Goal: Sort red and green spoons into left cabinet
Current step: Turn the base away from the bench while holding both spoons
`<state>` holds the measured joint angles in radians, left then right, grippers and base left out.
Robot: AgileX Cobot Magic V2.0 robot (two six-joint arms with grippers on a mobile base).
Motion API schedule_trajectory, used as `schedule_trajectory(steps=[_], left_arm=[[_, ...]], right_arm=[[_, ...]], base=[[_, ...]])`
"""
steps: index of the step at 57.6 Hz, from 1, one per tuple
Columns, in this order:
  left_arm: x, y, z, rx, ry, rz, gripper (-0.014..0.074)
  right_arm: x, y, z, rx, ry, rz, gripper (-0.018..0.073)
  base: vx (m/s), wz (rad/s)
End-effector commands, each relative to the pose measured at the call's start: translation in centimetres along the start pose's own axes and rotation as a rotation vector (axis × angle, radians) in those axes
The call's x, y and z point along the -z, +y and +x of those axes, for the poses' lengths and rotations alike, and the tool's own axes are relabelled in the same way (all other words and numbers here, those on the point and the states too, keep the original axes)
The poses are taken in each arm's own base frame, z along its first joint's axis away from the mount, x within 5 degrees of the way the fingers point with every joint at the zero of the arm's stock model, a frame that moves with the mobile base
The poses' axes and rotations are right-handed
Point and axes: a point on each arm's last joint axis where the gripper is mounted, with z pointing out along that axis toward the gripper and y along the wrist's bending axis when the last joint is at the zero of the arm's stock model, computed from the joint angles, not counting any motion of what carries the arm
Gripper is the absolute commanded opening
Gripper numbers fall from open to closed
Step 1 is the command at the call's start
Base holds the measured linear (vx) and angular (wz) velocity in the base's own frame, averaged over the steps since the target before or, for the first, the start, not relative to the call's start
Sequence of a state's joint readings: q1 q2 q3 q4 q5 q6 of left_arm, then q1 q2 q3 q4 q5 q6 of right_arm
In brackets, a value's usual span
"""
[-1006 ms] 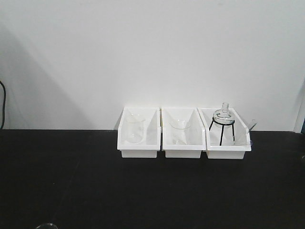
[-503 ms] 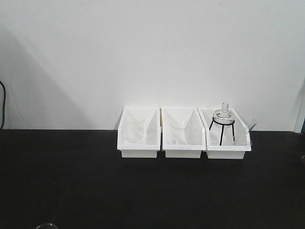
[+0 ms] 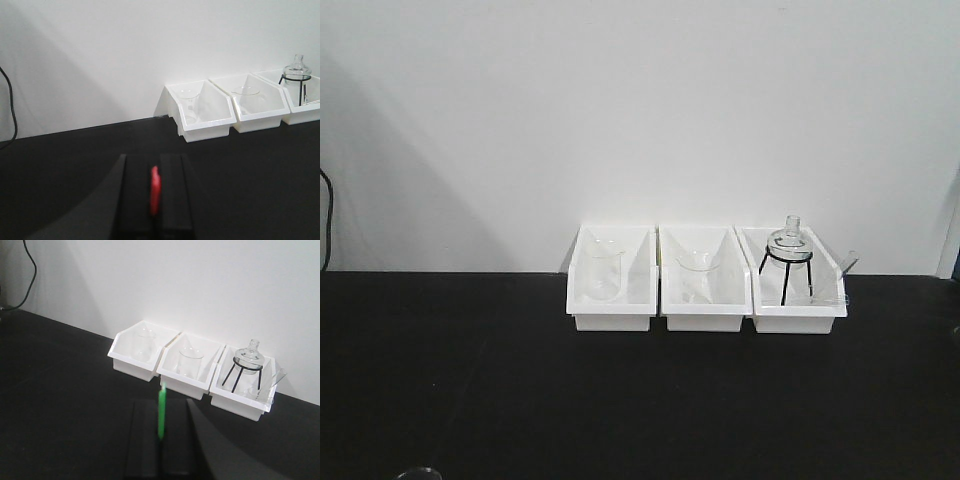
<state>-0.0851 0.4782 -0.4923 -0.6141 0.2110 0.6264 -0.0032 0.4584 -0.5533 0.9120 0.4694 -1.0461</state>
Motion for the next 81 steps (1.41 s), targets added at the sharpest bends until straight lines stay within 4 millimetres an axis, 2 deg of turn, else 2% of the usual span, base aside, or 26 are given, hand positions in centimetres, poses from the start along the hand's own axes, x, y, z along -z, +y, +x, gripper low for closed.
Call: schedule_trajectory(steps=[1,25,81], left_arm=[[0.21,0.3,-1.46,0.017,-0.085,-0.033,-0.0001],[0.21,0.3,-1.46,0.017,-0.085,-0.033,-0.0001],[0.21,0.3,-1.46,0.017,-0.085,-0.033,-0.0001]], right_arm=[[0.18,-0.39,-1.1,-0.022,-0.056,0.037,-0.0003],[0.17,-0.34,-1.07,-0.022,-0.053,0.031,-0.0003],[0.17,-0.34,-1.07,-0.022,-0.053,0.031,-0.0003]], base=[[0.0,0.01],[-0.06,0.13],[-0.1,0.4]])
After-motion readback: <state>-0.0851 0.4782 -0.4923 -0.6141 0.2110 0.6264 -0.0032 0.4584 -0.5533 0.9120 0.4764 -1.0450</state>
